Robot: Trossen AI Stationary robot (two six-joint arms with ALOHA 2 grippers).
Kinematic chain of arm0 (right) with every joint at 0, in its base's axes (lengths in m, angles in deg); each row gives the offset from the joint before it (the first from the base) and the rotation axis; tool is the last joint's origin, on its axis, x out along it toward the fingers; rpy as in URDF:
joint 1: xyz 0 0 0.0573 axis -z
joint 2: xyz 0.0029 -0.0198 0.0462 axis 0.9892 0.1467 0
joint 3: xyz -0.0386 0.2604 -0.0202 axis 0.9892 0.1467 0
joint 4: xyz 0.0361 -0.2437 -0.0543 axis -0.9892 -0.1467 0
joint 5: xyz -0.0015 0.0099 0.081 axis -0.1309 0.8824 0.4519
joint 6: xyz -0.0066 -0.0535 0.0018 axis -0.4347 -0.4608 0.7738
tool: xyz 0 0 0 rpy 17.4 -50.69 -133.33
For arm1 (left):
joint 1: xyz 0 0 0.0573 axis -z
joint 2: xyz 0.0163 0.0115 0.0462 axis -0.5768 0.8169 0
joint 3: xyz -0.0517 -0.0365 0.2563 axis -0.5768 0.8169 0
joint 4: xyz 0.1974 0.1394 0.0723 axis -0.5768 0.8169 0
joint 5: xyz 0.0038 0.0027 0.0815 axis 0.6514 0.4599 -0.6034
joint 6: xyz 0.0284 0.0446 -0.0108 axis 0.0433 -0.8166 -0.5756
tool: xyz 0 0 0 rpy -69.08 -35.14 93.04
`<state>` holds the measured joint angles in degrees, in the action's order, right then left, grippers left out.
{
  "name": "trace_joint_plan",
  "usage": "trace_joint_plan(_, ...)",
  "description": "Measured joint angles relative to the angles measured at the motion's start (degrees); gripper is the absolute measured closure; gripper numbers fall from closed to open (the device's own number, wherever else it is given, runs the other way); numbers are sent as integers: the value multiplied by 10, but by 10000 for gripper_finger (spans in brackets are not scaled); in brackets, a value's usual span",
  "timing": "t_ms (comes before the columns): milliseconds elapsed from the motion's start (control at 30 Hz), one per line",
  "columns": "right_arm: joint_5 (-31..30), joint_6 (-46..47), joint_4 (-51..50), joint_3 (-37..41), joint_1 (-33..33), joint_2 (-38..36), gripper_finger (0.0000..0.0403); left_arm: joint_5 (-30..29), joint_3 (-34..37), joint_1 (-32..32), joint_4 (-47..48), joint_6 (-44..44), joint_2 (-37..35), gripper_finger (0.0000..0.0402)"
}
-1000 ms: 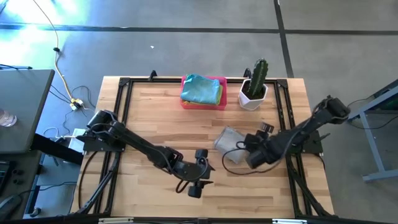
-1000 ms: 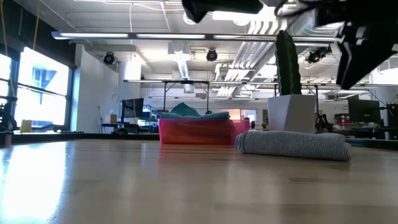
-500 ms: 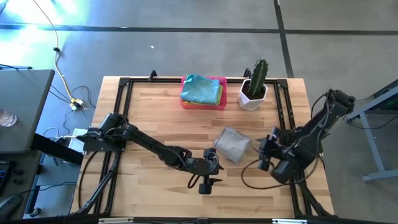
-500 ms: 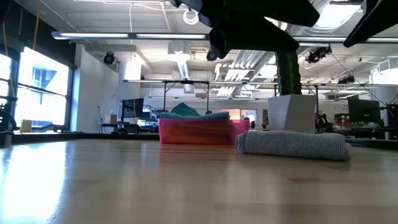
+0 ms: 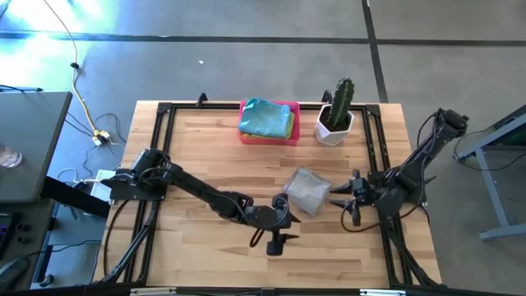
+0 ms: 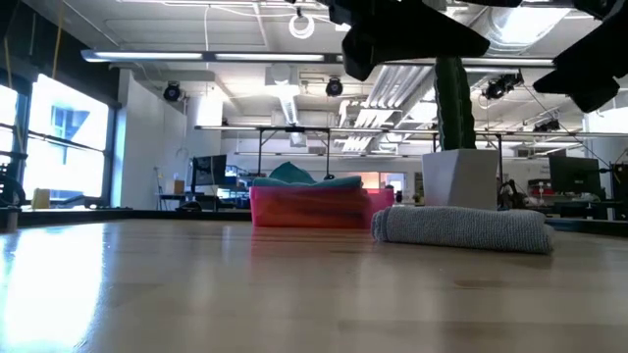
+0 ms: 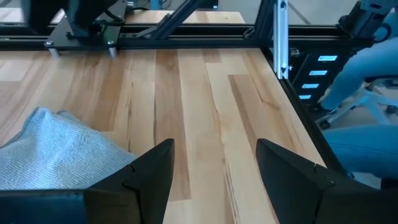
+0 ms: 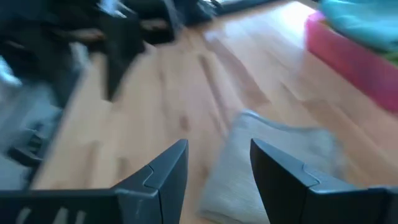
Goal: Fold microfiber towels
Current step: Put the gray microfiber cloth into the pink bin
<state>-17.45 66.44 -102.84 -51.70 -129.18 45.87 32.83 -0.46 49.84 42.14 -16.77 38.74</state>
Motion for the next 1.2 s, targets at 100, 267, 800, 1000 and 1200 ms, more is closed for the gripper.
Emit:
trace_joint_plan(100,14,-65,111,55,1,-42,238,0,0,-4,-1,0,0,186)
trace_joint_plan(267,41,-144,223,123,8,-98,238,0,0,-10,-10,4,0,186)
trace_joint_plan(800,146,-202,302,205,68,-175,238,-2,0,-16,-23,5,0,186)
trace_joint_plan(1000,110,-214,280,205,82,-175,238,-3,0,-16,-24,5,0,186)
trace_joint_plan(1200,80,-180,278,205,84,-175,238,-4,0,-16,-23,5,0,186)
